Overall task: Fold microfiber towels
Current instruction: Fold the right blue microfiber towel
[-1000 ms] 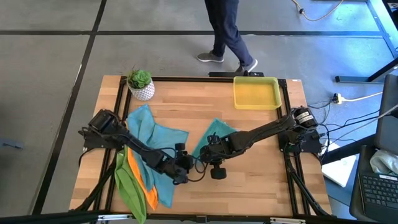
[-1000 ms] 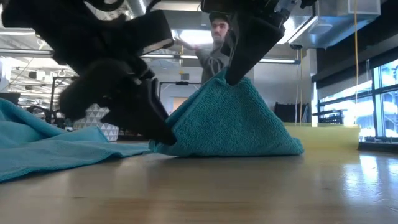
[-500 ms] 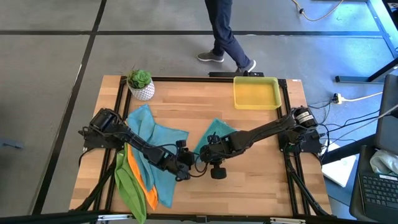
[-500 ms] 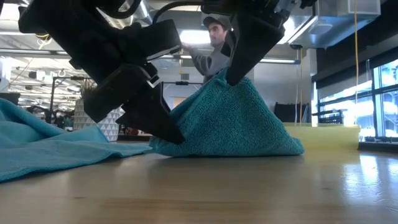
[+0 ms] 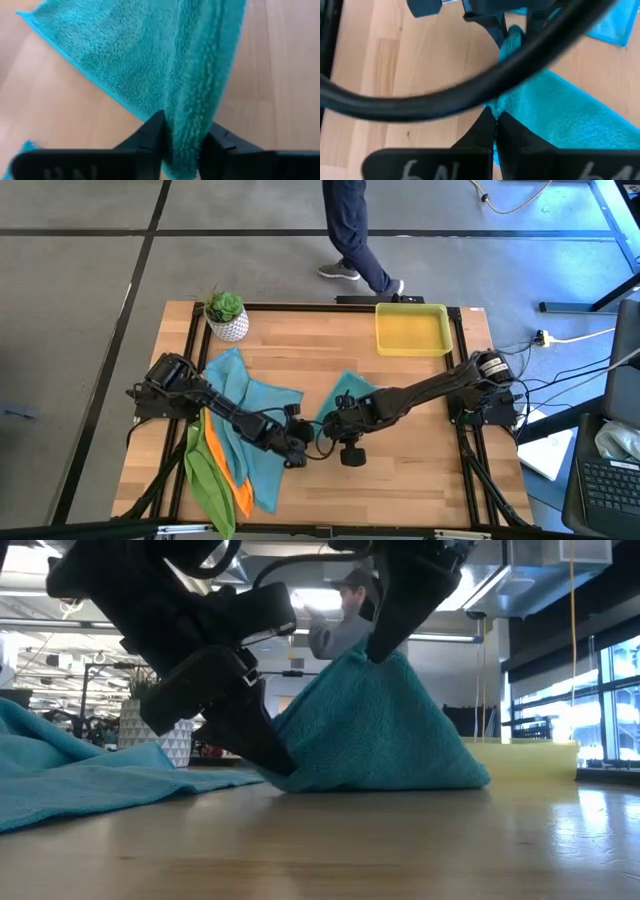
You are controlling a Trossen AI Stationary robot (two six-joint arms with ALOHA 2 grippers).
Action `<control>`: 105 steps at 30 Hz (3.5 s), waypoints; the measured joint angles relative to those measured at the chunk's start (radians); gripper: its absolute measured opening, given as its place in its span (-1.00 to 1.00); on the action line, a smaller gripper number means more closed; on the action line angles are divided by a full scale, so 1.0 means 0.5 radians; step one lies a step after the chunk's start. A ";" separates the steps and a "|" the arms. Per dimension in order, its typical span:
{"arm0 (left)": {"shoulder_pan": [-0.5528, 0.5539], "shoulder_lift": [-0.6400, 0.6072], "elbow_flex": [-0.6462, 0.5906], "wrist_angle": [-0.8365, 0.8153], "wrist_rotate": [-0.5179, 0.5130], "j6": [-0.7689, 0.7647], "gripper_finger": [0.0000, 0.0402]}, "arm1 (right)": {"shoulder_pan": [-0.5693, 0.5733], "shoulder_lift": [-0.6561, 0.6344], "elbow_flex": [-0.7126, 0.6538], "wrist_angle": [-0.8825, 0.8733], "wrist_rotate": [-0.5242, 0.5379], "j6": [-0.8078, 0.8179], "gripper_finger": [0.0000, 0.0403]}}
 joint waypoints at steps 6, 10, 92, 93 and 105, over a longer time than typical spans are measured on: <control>0.001 -0.033 0.001 -0.001 0.257 -0.025 -0.97 | 0.001 -0.015 0.000 -0.086 0.003 0.002 -0.96; -0.027 -0.101 0.001 -0.005 0.306 -0.052 -0.98 | 0.025 -0.013 -0.028 -0.115 0.003 0.048 -0.97; 0.631 -0.454 0.000 -0.455 0.653 0.311 -0.60 | -0.425 -0.046 -0.489 0.089 0.355 -0.220 -0.68; 0.633 -0.453 0.000 -0.455 0.653 0.307 -0.57 | -0.425 -0.046 -0.489 0.092 0.355 -0.221 -0.64; 0.603 -0.452 0.000 -0.441 0.678 0.093 -0.49 | -0.425 -0.091 -0.465 -0.032 0.599 -0.222 -0.31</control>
